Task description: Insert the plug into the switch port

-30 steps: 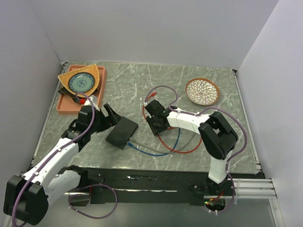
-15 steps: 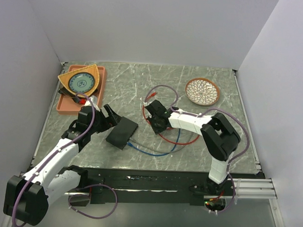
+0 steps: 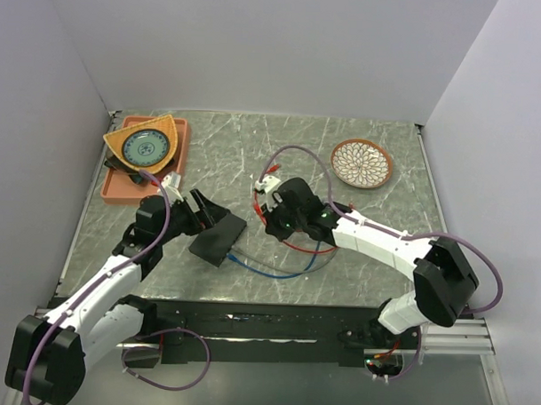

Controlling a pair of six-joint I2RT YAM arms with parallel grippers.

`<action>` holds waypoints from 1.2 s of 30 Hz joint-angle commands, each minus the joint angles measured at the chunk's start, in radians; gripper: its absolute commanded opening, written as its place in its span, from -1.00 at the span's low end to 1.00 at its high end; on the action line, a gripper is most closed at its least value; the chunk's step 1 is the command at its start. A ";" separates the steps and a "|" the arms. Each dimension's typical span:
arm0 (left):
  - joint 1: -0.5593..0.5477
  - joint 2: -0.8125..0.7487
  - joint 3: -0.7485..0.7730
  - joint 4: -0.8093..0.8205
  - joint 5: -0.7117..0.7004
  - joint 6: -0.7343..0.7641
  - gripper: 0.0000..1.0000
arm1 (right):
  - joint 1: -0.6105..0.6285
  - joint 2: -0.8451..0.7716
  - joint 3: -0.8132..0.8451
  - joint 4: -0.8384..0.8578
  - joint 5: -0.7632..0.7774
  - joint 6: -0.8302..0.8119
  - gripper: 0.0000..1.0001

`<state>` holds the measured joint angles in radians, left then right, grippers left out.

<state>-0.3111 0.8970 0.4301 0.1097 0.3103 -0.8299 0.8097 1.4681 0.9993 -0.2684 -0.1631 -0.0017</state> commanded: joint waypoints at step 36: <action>-0.055 0.085 -0.022 0.341 0.173 -0.163 -0.98 | 0.154 -0.126 0.012 0.097 0.071 -0.032 -0.23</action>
<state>-0.3538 1.0424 0.4099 0.4614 0.5449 -0.9749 0.9581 1.4063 0.9947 -0.2348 -0.1921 -0.0551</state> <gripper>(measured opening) 0.055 0.306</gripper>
